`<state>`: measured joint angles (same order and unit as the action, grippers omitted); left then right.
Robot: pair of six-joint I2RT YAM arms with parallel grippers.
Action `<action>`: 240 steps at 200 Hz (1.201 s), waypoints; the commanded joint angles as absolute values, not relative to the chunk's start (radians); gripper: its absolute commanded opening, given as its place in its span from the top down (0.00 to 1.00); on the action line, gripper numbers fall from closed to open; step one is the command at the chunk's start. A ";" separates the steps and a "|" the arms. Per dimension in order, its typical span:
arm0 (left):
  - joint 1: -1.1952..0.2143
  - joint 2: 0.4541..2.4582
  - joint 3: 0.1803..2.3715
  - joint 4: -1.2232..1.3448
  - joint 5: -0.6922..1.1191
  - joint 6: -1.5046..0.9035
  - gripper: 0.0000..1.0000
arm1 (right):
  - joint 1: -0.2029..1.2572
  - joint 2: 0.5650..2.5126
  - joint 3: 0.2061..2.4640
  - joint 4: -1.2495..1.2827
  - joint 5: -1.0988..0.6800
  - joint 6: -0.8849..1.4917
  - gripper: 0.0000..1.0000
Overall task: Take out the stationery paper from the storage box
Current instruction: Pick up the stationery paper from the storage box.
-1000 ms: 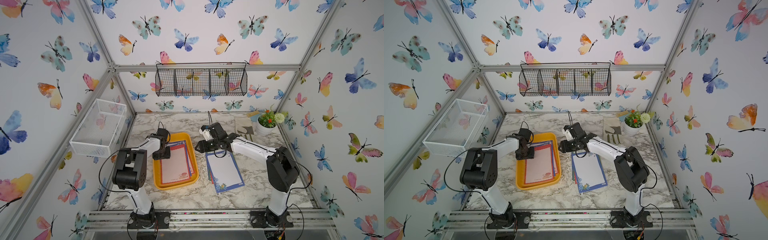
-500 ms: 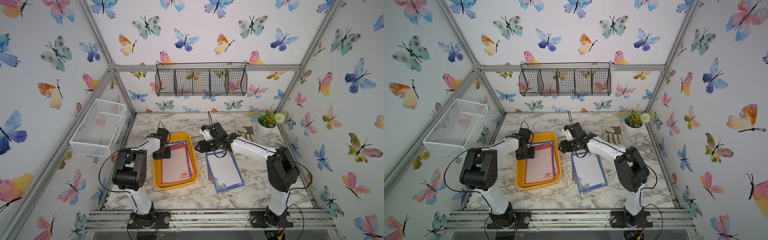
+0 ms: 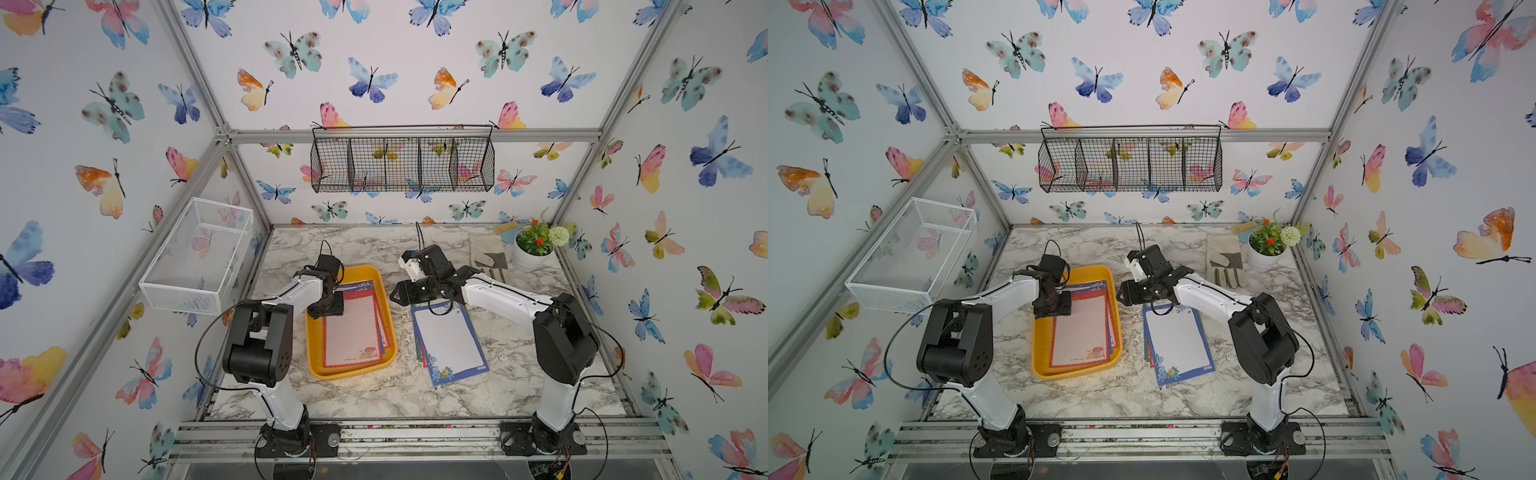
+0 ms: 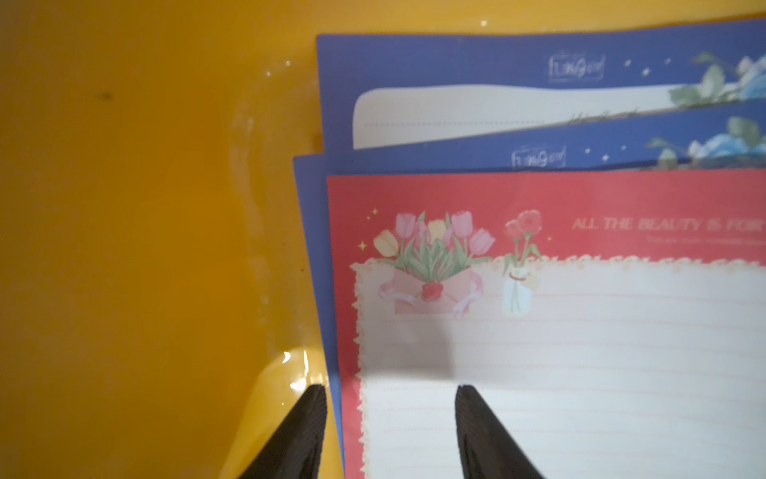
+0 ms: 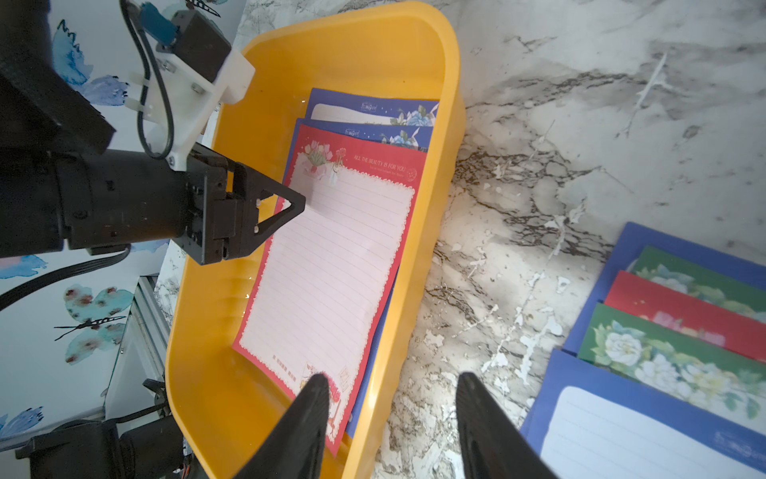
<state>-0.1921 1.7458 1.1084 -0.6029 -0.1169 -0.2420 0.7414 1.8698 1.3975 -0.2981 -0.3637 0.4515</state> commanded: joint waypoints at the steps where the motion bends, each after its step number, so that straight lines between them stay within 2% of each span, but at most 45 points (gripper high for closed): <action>1: -0.193 1.733 1.117 -0.611 -0.149 -0.232 0.44 | 0.747 1.856 1.415 -0.304 -0.374 0.442 0.48; 240: -0.192 1.798 1.106 -0.599 -0.051 -0.209 0.52 | 0.747 1.882 1.406 -0.301 -0.406 0.455 0.49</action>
